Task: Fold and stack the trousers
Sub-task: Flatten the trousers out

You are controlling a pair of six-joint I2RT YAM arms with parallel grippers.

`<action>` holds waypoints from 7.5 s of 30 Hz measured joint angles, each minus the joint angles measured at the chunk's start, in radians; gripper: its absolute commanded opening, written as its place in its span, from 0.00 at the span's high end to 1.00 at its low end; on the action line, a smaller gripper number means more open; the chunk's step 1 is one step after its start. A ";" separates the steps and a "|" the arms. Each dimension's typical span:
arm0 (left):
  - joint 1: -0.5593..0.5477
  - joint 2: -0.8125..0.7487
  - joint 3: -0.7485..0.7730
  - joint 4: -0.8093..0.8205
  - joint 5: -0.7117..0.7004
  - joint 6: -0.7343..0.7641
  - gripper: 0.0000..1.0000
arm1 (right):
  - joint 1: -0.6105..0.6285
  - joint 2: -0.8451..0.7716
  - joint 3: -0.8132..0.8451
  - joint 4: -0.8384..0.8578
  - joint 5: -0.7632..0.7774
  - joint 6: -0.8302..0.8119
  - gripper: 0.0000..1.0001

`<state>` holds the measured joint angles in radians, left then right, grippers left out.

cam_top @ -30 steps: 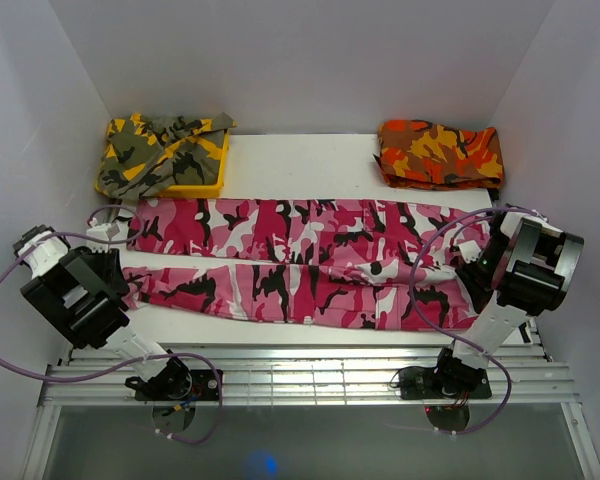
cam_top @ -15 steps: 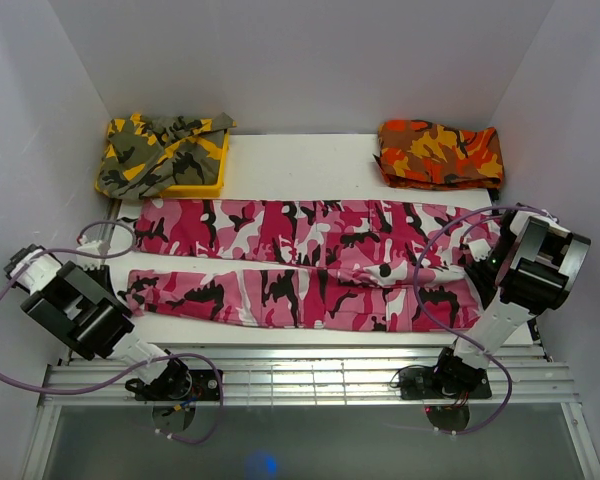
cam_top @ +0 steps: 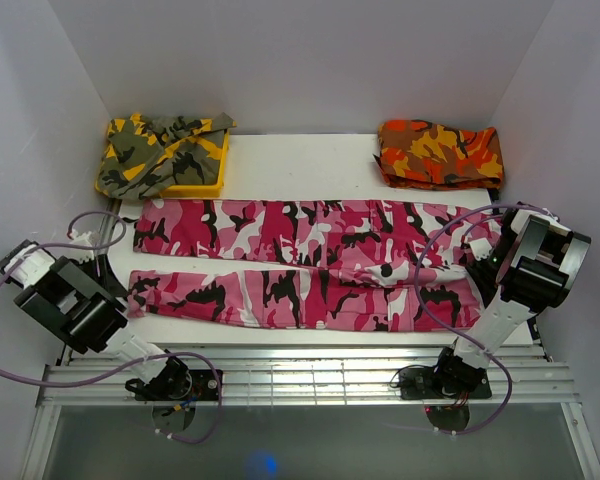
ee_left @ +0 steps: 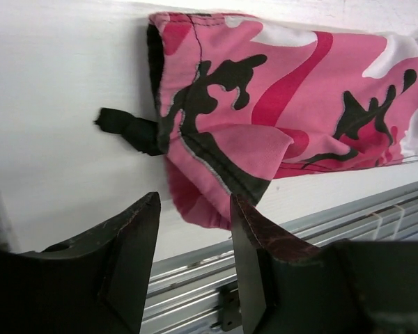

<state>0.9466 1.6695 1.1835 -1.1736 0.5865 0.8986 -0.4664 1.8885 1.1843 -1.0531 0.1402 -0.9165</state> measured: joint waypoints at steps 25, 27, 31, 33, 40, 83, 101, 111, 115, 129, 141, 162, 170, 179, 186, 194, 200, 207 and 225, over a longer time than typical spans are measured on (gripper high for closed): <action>-0.058 0.035 -0.096 0.083 0.004 -0.194 0.47 | -0.001 0.012 0.018 -0.001 0.006 0.003 0.46; -0.058 0.033 -0.098 0.087 0.002 -0.204 0.49 | -0.001 0.012 0.018 -0.001 0.007 0.003 0.46; -0.058 0.071 -0.096 0.105 0.008 -0.231 0.58 | -0.001 0.013 0.019 -0.001 0.006 0.003 0.46; -0.058 0.109 -0.091 0.113 0.019 -0.245 0.79 | -0.001 0.013 0.020 -0.001 0.006 0.003 0.46; -0.046 0.111 -0.041 0.078 0.093 -0.215 1.00 | -0.002 0.013 0.024 0.006 0.007 0.000 0.47; -0.195 -0.067 -0.153 0.240 -0.042 -0.055 0.60 | -0.005 -0.066 0.050 0.011 -0.169 -0.035 0.44; -0.195 0.235 0.284 0.296 -0.062 -0.183 0.58 | 0.002 -0.153 -0.153 0.127 -0.048 -0.057 0.39; -0.196 0.051 0.036 0.087 -0.003 0.027 0.39 | 0.000 -0.181 0.039 -0.009 -0.201 -0.059 0.42; -0.198 0.034 0.008 0.060 -0.004 0.068 0.39 | -0.011 -0.193 0.032 0.008 -0.187 -0.060 0.42; -0.212 0.084 -0.079 0.183 -0.089 0.117 0.44 | -0.015 -0.163 -0.153 0.104 -0.113 -0.052 0.44; -0.217 0.227 0.078 0.174 -0.113 0.061 1.00 | -0.009 -0.157 -0.161 0.114 -0.061 -0.035 0.45; -0.218 0.216 0.368 0.153 -0.043 -0.049 0.40 | -0.004 -0.159 0.303 -0.131 -0.418 -0.051 0.43; -0.281 0.219 0.507 0.240 0.122 -0.255 0.43 | 0.019 -0.044 0.528 0.004 -0.501 0.170 0.47; -0.477 0.250 0.338 0.445 0.093 -0.425 0.48 | 0.146 0.128 0.478 0.191 -0.438 0.310 0.58; -0.490 0.369 0.280 0.536 -0.005 -0.462 0.50 | 0.245 0.132 0.286 0.253 -0.394 0.312 0.58; -0.478 0.268 0.085 0.639 -0.074 -0.389 0.51 | 0.272 0.066 0.172 0.355 -0.351 0.275 0.59; -0.410 0.203 0.015 0.581 -0.090 -0.321 0.49 | 0.298 -0.001 0.075 0.409 -0.340 0.236 0.59; -0.278 0.308 0.271 0.328 -0.078 -0.237 0.43 | 0.325 -0.027 0.054 0.378 -0.341 0.216 0.56; -0.418 0.601 0.781 0.069 -0.022 -0.048 0.43 | 0.219 0.243 0.642 0.010 -0.303 -0.101 0.13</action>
<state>0.5282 2.2707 1.9644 -1.1049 0.5648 0.8505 -0.2478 2.1315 1.8259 -1.0435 -0.1623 -1.0176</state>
